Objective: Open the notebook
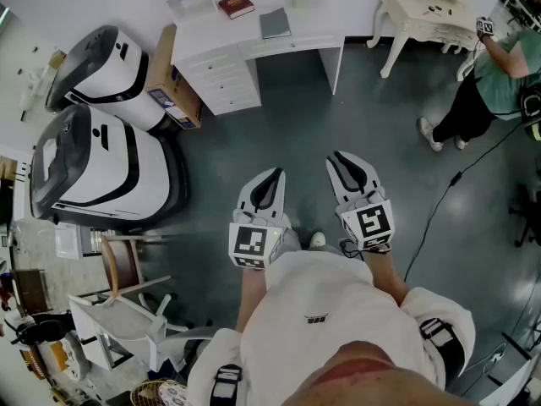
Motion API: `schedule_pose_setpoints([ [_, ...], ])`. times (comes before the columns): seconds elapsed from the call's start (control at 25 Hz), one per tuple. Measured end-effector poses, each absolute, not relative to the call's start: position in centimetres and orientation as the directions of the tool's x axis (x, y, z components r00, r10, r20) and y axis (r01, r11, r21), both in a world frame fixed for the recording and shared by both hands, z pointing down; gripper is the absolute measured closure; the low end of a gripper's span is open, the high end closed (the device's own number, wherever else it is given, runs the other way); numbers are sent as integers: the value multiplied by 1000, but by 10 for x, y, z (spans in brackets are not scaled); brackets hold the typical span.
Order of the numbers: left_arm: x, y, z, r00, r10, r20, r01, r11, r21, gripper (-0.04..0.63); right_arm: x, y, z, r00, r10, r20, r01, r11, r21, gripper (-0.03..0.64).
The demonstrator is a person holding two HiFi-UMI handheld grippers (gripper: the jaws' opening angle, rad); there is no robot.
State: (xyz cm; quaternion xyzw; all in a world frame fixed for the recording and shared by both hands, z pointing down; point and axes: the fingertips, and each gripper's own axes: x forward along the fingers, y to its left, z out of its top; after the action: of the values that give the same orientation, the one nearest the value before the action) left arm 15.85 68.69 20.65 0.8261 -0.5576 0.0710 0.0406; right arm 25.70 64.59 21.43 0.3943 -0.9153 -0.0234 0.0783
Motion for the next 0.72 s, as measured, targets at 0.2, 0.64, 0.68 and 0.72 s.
schedule_pose_setpoints([
  [0.2,160,680,205,356,-920,164,-932,-362,-8,595,256,640,210,-692,-714,108,-709,700,85,568],
  [0.64,140,617,211,354,-920,168,-933,-360,-5,595,236,574,209,-692,-713,112,-704,701,112,566],
  [0.68,137,609,211,358,-919,168,-932,-363,-3,595,233,566,209,-689,-716,113,-707,698,113,566],
  [0.72,133,600,212,361,-917,170,-930,-367,-3,595,230,557,209,-686,-719,114,-710,695,113,566],
])
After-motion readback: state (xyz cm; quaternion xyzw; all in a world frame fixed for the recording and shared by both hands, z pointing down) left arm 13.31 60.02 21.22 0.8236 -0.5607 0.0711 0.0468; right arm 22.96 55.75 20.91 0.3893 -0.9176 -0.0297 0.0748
